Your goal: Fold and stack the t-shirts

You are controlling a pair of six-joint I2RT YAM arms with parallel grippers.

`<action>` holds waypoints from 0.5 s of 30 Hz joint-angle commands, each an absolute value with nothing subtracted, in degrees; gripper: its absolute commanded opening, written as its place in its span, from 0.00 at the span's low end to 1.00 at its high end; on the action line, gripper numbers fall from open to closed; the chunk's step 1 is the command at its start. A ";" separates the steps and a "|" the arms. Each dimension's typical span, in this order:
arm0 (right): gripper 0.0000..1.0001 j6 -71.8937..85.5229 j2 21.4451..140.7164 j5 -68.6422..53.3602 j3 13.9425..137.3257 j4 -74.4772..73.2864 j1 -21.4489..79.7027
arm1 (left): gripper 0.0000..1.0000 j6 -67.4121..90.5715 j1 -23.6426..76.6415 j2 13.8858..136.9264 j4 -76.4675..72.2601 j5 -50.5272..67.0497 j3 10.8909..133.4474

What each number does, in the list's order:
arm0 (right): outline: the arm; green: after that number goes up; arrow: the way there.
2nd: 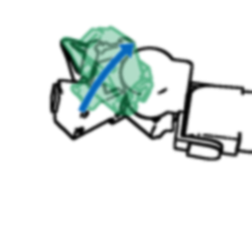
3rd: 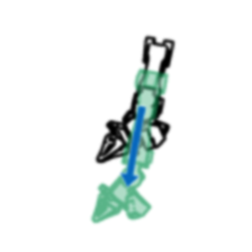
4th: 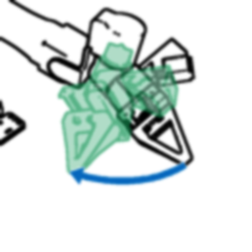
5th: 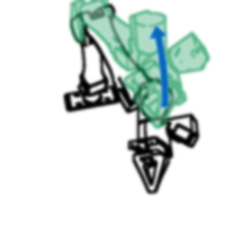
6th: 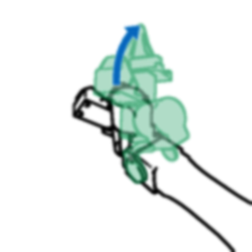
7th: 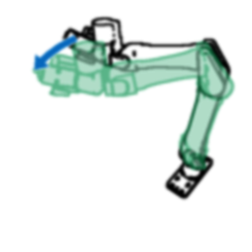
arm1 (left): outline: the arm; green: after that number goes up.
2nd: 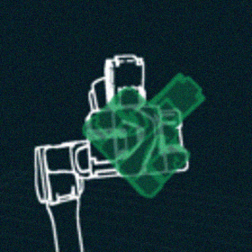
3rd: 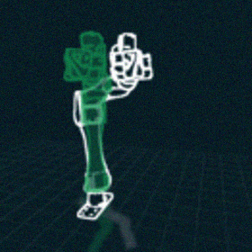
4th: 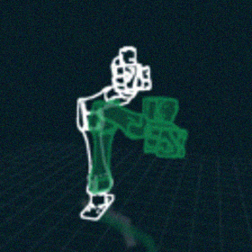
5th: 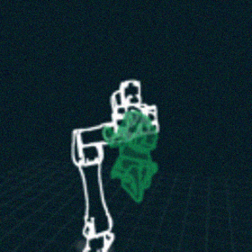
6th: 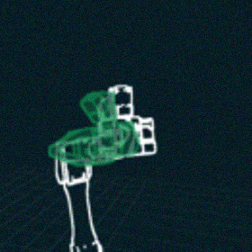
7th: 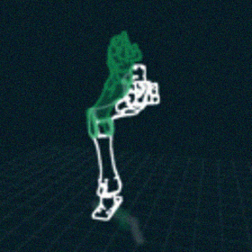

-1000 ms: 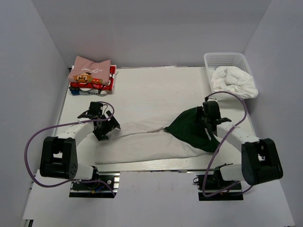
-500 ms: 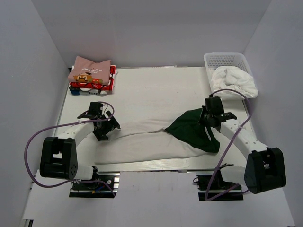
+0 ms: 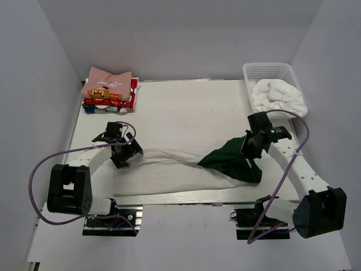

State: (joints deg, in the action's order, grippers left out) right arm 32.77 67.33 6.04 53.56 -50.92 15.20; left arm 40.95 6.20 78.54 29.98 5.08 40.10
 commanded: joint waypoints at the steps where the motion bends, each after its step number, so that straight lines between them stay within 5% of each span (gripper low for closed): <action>1: 0.00 32.44 67.23 5.97 58.96 -52.91 14.85 | 1.00 39.99 6.15 77.70 32.26 2.72 38.76; 8: 0.00 32.43 72.16 11.06 56.26 -48.97 14.33 | 1.00 39.99 6.15 77.70 33.57 1.58 38.76; 14: 0.59 33.13 76.46 15.64 50.80 -44.04 13.80 | 1.00 39.99 6.15 77.70 34.18 1.58 39.81; 15: 0.79 33.31 77.42 16.34 51.06 -43.86 13.80 | 1.00 39.99 6.15 77.70 34.19 1.58 39.81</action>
